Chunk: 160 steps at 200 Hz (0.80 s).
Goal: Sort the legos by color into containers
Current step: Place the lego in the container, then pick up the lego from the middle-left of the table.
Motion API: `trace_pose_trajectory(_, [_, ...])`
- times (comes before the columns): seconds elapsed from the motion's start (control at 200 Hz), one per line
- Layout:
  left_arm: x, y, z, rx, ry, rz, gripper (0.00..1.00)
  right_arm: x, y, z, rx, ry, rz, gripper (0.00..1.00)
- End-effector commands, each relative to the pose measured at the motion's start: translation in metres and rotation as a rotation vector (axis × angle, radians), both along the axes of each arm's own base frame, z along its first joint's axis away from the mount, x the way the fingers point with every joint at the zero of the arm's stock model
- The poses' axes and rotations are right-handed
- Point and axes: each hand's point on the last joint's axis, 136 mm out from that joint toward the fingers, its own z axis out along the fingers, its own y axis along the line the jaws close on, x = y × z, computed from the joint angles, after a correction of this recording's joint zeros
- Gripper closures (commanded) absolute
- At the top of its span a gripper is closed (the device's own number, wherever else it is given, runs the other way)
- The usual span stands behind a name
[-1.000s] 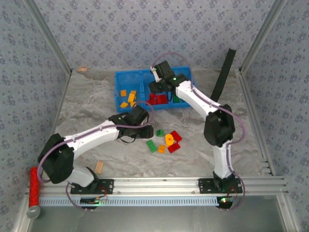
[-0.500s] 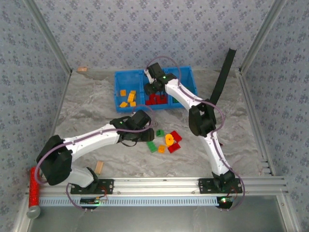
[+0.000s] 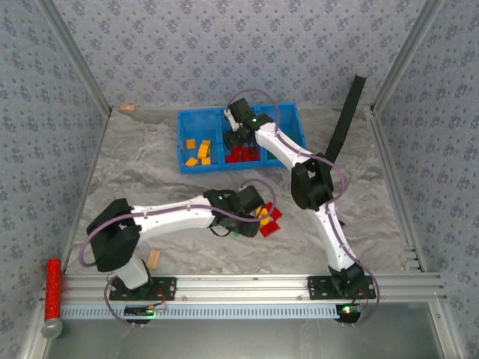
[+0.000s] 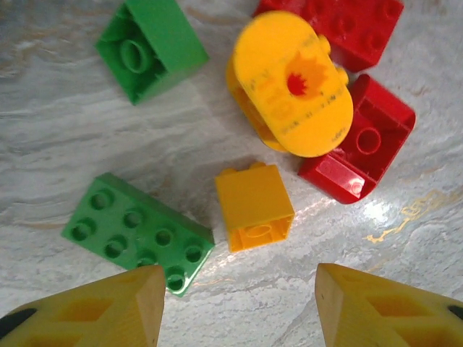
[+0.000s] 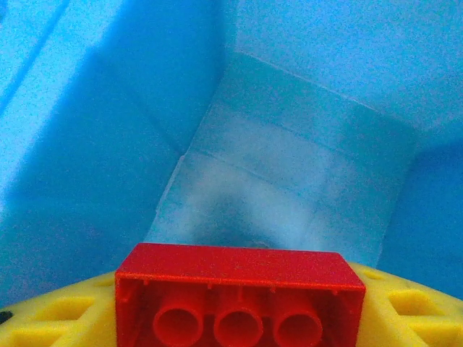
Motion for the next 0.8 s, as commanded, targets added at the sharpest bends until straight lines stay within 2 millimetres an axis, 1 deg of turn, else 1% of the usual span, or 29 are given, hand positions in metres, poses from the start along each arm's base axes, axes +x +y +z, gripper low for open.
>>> trace_pose_trajectory(0.0, [-0.002,-0.006,-0.002,0.06,-0.025,-0.076,0.43,-0.008,0.0,0.028,0.014,-0.016,0.031,0.3])
trace_pose_trajectory(0.15, [-0.007,-0.013,-0.012,0.09,-0.016,-0.11,0.43,-0.014,-0.001,0.049,0.028,-0.036,0.037,0.2])
trace_pose_trajectory(0.325, [-0.007,-0.015,-0.022,0.101,-0.01,-0.122,0.42,-0.024,-0.006,0.079,0.036,-0.071,0.038,0.13])
trace_pose_trajectory(0.545, [-0.004,-0.018,-0.036,0.132,-0.01,-0.13,0.42,-0.038,-0.02,0.11,0.034,-0.106,0.025,0.09])
trace_pose_trajectory(0.655, [-0.003,-0.021,-0.039,0.135,-0.012,-0.136,0.42,-0.046,-0.026,0.121,0.042,-0.119,0.023,0.09])
trace_pose_trajectory(0.795, [-0.001,-0.02,-0.043,0.149,-0.019,-0.136,0.43,-0.057,-0.035,0.133,0.048,-0.131,0.005,0.1])
